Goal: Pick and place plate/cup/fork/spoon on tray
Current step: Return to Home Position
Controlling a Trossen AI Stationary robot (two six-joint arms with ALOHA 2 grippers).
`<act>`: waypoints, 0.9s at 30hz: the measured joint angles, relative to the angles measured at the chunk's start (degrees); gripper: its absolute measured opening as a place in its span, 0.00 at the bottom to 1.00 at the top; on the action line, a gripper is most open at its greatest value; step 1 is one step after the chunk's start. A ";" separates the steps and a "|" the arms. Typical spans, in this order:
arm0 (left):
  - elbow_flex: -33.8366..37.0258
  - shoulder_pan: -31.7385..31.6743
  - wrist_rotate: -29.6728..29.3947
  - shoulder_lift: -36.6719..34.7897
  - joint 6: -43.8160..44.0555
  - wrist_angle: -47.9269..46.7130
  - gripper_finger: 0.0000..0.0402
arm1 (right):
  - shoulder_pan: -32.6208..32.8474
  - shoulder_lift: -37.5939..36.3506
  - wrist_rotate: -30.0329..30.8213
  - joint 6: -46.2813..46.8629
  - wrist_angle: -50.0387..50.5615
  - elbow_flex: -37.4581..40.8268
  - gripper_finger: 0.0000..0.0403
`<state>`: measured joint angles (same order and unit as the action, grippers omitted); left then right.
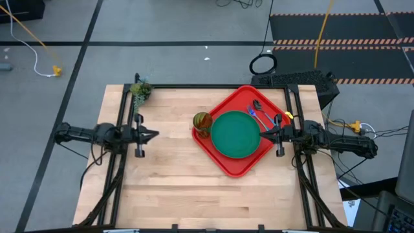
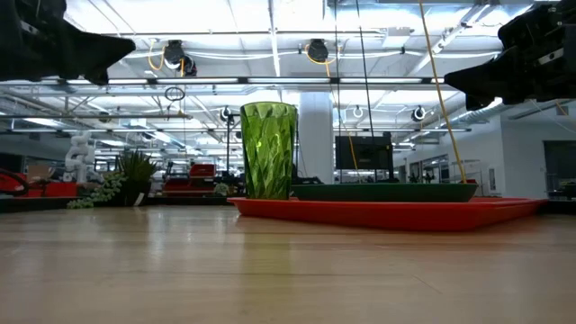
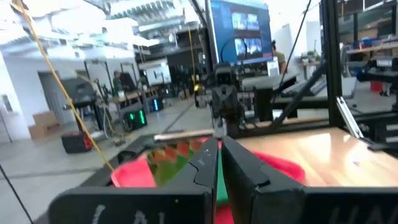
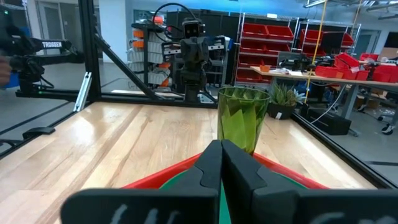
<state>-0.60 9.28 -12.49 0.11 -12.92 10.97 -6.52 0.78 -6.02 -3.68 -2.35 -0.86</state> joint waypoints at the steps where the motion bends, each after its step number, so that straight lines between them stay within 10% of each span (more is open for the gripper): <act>1: 0.00 0.00 -0.02 0.01 0.67 -0.90 0.06 | 0.00 0.02 -0.01 0.00 0.00 0.00 0.00; 27: -0.02 0.02 0.43 0.62 2.94 -7.58 0.06 | 0.00 0.02 0.00 0.00 0.02 0.00 0.00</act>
<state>-0.62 9.30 -12.06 0.73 -9.98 3.39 -6.52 0.79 -6.02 -3.68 -2.33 -0.86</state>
